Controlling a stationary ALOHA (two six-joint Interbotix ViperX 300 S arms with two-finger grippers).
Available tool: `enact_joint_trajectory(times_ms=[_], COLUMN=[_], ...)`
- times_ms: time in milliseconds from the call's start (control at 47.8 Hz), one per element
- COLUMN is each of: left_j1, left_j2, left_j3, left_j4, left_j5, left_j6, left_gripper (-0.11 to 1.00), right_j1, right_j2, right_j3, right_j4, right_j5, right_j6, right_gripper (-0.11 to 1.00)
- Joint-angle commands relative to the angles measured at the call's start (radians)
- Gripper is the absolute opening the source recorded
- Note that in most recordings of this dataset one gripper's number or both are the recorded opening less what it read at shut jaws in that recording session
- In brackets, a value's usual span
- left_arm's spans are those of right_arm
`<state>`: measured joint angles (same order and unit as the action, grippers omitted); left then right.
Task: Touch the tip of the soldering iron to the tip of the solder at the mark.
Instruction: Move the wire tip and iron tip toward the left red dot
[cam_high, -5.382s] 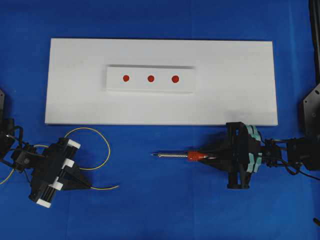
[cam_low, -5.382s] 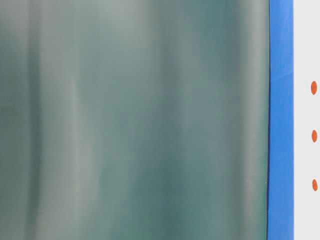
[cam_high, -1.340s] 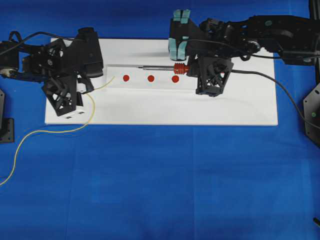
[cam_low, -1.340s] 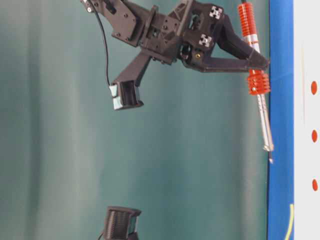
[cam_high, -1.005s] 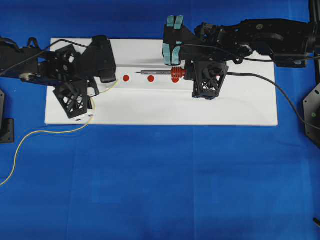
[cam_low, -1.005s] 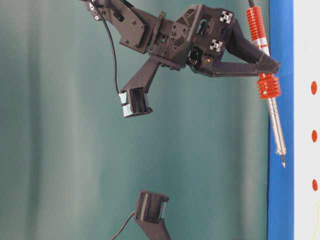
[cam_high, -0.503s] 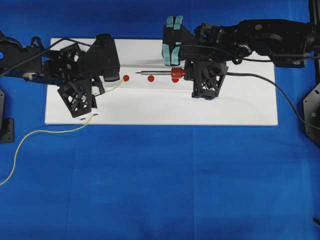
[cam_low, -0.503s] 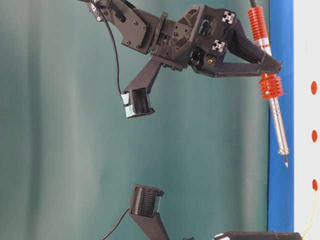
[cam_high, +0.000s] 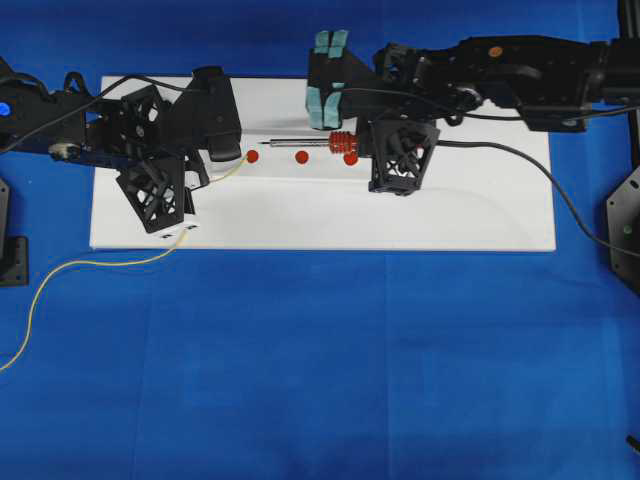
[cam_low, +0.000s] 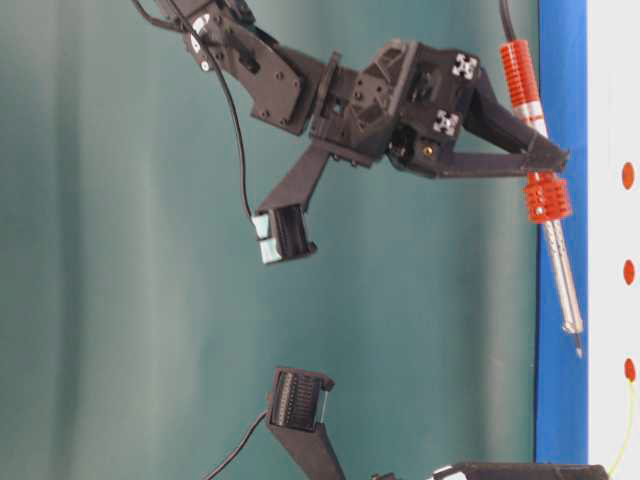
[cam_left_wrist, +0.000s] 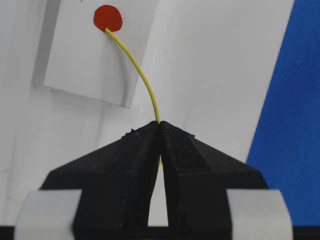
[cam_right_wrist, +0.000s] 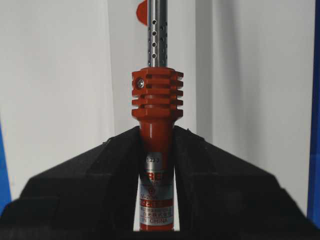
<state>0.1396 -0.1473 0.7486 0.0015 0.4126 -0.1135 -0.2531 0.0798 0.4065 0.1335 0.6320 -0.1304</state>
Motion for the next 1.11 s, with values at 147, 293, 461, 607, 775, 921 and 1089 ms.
enact_joint_trajectory(times_ms=[147, 293, 461, 607, 775, 921, 1089], left_j1=[0.002, 0.003, 0.006, 0.009, 0.009, 0.006, 0.006], left_j2=[-0.006, -0.006, -0.006, 0.0, 0.009, 0.011, 0.011], left_j3=[-0.025, -0.025, -0.026, -0.034, -0.044, -0.044, -0.043], left_j4=[0.002, 0.002, 0.002, 0.002, 0.002, 0.002, 0.002], left_j5=[-0.006, -0.008, -0.006, -0.006, -0.003, -0.002, -0.002], left_j6=[0.002, 0.002, 0.002, 0.003, 0.009, 0.023, 0.023], left_gripper=[0.01, 0.01, 0.01, 0.01, 0.01, 0.01, 0.01], right_j1=[0.014, 0.018, 0.018, 0.018, 0.018, 0.018, 0.018], right_j2=[0.037, 0.06, 0.072, 0.075, 0.075, 0.075, 0.077], right_j3=[-0.066, -0.083, -0.089, -0.089, -0.089, -0.091, -0.094], right_j4=[-0.014, -0.014, -0.02, -0.034, -0.04, -0.04, -0.04], right_j5=[0.023, 0.038, 0.04, 0.041, 0.055, 0.064, 0.066], right_j6=[0.0, 0.0, 0.0, 0.002, 0.002, 0.002, 0.002], right_gripper=[0.07, 0.07, 0.07, 0.07, 0.07, 0.07, 0.07])
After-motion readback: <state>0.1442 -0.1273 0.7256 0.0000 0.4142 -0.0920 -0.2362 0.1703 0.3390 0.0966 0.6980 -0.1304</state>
